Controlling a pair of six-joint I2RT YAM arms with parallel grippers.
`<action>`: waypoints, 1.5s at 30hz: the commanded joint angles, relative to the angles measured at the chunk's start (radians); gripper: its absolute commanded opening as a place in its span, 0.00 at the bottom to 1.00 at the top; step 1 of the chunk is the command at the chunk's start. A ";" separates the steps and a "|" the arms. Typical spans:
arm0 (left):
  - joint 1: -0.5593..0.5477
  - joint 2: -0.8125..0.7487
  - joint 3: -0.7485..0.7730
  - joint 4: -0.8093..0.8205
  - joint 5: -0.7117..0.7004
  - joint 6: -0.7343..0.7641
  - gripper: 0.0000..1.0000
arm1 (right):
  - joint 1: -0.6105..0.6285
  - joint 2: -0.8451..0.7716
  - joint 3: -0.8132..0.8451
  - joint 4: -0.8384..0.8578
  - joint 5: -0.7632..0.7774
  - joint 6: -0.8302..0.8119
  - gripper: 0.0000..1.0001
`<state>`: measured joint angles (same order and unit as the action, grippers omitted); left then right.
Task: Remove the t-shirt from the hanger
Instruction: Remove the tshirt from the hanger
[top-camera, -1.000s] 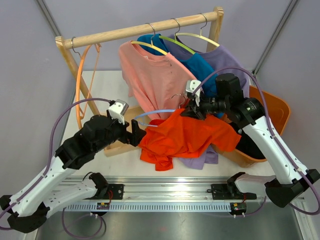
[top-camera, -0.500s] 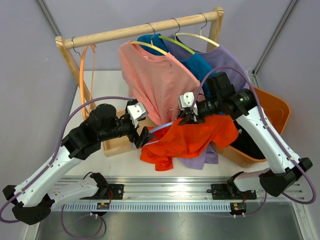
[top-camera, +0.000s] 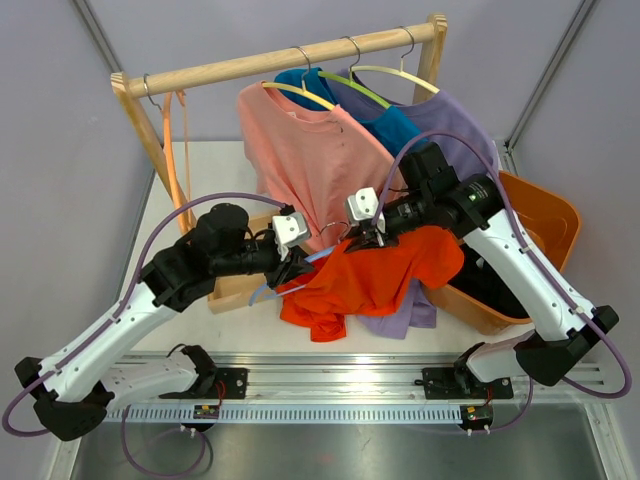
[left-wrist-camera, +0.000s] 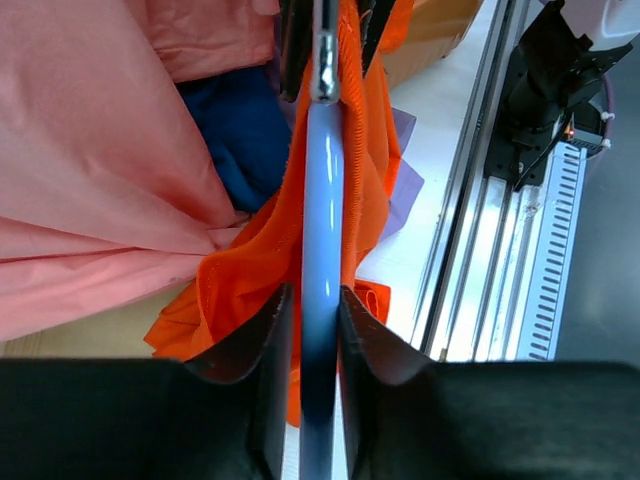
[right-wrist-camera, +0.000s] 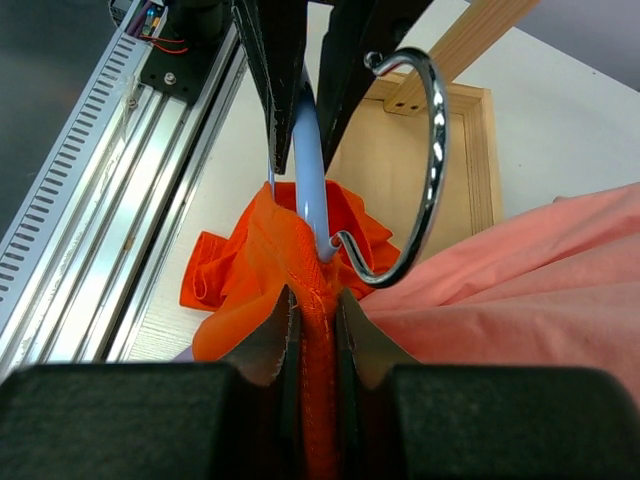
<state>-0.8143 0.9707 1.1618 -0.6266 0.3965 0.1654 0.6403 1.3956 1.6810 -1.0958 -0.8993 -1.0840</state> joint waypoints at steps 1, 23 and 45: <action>0.001 -0.010 0.016 0.050 0.005 0.025 0.22 | 0.007 -0.007 0.037 0.030 -0.065 0.016 0.00; 0.015 -0.213 -0.034 -0.116 -0.259 -0.276 0.00 | -0.017 0.031 0.106 0.255 0.079 0.499 0.68; 0.015 -0.227 0.156 -0.229 -0.202 -0.452 0.00 | 0.166 -0.210 -0.187 0.460 0.483 1.024 0.65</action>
<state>-0.8047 0.7441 1.2541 -0.9504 0.1802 -0.2340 0.7437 1.1812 1.5215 -0.7650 -0.5976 -0.1955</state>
